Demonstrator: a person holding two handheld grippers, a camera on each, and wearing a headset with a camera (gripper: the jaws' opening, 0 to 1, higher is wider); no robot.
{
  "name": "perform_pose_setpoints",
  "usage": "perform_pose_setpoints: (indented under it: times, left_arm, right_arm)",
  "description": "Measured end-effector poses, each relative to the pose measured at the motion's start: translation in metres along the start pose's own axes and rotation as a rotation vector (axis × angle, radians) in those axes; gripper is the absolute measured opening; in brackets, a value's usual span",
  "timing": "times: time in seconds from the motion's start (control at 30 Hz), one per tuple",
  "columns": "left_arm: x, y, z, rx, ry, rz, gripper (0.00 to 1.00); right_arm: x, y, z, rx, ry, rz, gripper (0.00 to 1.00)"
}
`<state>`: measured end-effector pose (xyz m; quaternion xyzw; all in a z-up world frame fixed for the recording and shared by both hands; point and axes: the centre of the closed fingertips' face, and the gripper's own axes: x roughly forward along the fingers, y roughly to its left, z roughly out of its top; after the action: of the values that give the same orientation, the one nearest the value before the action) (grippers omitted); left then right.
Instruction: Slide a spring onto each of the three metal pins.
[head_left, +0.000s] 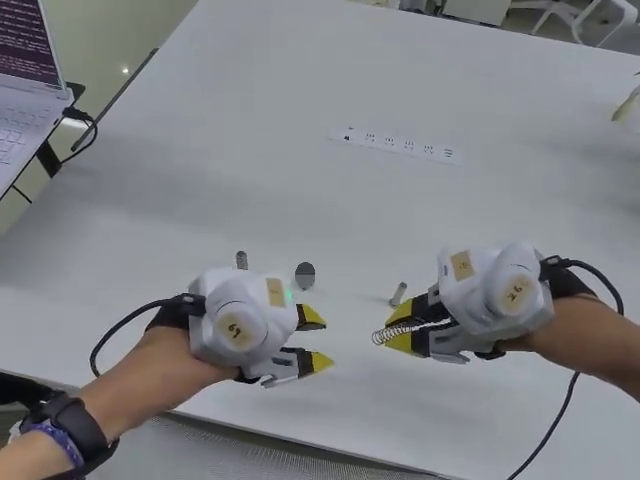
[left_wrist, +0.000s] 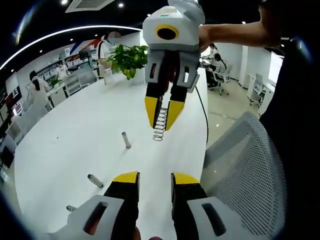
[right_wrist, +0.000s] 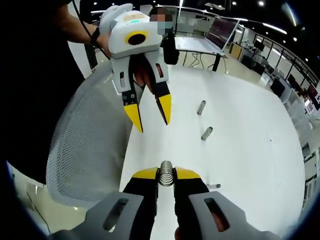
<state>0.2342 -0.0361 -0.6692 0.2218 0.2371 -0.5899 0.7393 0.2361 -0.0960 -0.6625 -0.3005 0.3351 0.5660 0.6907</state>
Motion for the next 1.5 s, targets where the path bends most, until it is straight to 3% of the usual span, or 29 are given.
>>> perform_pose_setpoints:
  times: [0.37, 1.0, 1.23, 1.5]
  left_arm:
    - [-0.02, 0.021, -0.01, -0.118, -0.04, 0.079, 0.22]
    - [-0.06, 0.057, -0.033, -0.244, -0.071, 0.223, 0.3]
    - [-0.074, 0.066, -0.043, -0.28, -0.072, 0.269, 0.35]
    - [-0.093, 0.074, -0.051, -0.323, -0.077, 0.326, 0.4]
  right_arm:
    - [-0.007, -0.027, -0.026, 0.04, 0.051, -0.044, 0.09]
    - [-0.006, -0.065, -0.05, 0.087, 0.113, -0.074, 0.09]
    - [-0.003, -0.078, -0.063, 0.09, 0.162, -0.086, 0.09]
    - [0.001, -0.091, -0.065, 0.089, 0.18, -0.09, 0.09]
